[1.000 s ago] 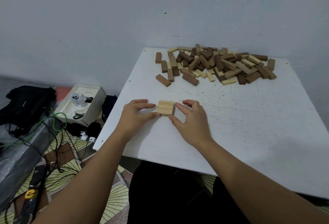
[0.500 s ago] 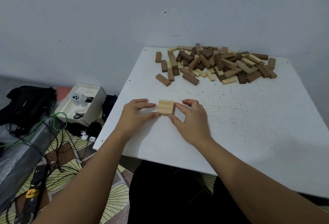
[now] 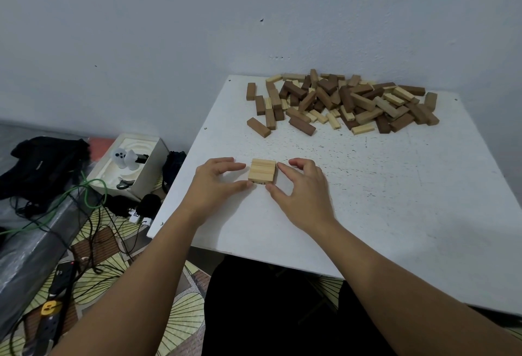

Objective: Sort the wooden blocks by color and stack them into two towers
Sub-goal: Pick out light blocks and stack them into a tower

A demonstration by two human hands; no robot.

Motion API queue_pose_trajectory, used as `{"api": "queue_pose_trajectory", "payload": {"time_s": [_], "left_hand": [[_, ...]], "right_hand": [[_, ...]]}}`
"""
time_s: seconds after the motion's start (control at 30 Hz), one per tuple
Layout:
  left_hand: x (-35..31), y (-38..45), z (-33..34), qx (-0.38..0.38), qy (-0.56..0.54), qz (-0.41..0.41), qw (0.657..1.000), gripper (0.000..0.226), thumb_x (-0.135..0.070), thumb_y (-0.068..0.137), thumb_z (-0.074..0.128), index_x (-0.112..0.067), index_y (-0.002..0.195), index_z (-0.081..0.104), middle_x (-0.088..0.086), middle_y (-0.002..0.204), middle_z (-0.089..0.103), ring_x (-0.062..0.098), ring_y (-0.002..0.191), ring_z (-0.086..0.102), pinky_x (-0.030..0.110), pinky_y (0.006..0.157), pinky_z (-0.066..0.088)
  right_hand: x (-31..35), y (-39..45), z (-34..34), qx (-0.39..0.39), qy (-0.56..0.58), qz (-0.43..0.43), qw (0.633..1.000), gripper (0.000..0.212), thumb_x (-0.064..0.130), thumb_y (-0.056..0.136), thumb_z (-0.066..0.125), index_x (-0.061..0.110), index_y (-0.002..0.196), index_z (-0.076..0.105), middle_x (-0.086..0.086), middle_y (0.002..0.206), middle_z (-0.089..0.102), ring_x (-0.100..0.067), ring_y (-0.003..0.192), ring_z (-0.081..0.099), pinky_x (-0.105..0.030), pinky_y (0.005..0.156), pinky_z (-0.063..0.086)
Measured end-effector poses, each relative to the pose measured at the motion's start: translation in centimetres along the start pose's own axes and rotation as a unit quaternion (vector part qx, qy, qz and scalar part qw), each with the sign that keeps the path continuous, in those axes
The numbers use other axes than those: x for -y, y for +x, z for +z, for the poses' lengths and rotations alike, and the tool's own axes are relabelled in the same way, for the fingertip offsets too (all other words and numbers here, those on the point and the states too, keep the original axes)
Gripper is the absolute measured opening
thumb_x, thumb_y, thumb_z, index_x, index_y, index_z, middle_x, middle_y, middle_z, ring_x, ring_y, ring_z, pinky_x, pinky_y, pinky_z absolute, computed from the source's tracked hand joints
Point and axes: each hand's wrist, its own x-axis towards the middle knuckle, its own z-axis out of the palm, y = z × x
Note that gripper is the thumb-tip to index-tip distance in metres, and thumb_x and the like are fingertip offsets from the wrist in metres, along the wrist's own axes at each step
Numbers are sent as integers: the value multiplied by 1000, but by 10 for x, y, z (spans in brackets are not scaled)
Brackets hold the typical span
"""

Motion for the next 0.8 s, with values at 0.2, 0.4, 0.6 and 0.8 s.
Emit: {"api": "queue_pose_trajectory", "payload": {"time_s": [0.2, 0.4, 0.6, 0.8], "left_hand": [[-4, 6, 0, -53, -91, -28, 994, 32, -14, 102, 60, -32, 126, 70, -16, 128, 67, 7, 123, 59, 32, 106, 48], [-48, 22, 31, -144, -43, 50, 987, 15, -25, 102, 61, -29, 112, 72, -16, 105, 70, -4, 84, 60, 17, 79, 45], [-105, 47, 96, -31, 99, 100, 990, 13, -31, 102, 62, -27, 111, 70, -16, 100, 65, 1, 82, 58, 21, 70, 44], [-123, 75, 166, 76, 190, 71, 976, 48, -33, 106, 53, -27, 153, 47, 9, 129, 66, 23, 103, 62, 33, 85, 52]], "right_hand": [[-5, 1, -15, 15, 140, 30, 990, 48, 39, 103, 57, 29, 149, 50, 5, 141, 46, -12, 134, 39, -34, 114, 36], [-50, 24, -58, 5, 91, 57, 994, 42, 34, 106, 52, 28, 148, 51, -3, 141, 51, -20, 132, 46, -38, 109, 43], [-104, 46, -102, 32, -55, 78, 995, 50, 26, 104, 54, 28, 153, 44, -7, 139, 52, -28, 128, 46, -46, 108, 44], [-136, 77, -121, 71, -83, 93, 990, 60, 22, 103, 51, 34, 159, 29, -9, 138, 50, -30, 121, 51, -52, 103, 48]]}}
